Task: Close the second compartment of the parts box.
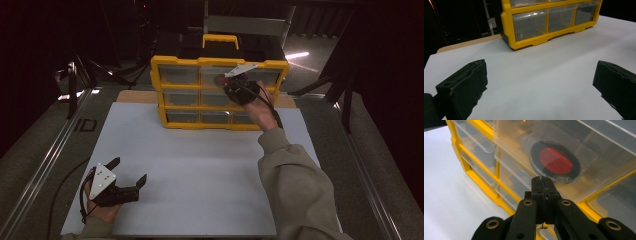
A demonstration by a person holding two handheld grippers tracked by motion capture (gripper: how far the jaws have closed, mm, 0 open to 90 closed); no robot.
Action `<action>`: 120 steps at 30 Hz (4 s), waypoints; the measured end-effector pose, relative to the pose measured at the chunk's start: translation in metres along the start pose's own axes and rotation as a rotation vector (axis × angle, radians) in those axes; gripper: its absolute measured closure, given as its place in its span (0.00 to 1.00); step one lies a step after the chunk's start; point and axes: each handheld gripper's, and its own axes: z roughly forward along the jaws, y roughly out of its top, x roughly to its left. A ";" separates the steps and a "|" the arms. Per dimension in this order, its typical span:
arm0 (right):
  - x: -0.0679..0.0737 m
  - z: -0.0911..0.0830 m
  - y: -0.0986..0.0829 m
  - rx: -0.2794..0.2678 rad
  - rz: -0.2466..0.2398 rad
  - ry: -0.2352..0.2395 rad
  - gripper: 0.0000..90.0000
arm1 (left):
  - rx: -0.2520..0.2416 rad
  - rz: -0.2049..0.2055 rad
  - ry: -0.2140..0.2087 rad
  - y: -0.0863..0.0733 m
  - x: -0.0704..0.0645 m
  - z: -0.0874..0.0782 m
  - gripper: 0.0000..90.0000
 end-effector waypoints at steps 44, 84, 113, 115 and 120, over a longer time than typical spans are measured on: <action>0.016 0.004 -0.012 -0.013 -0.006 -0.015 0.95 | 0.004 0.002 0.002 0.000 0.000 0.000 0.00; 0.048 -0.030 -0.075 0.138 -0.059 0.154 0.15 | 0.006 0.004 0.004 0.000 -0.001 0.000 0.00; 0.066 -0.063 -0.168 0.078 -0.004 0.107 0.11 | -0.004 0.002 0.001 0.000 -0.001 -0.001 0.00; 0.067 -0.067 -0.175 0.055 0.004 0.092 0.11 | -0.003 0.001 0.000 0.000 -0.001 0.000 0.00; 0.069 -0.075 -0.196 -0.018 0.081 0.102 0.11 | -0.004 0.004 0.000 0.000 -0.001 0.000 0.00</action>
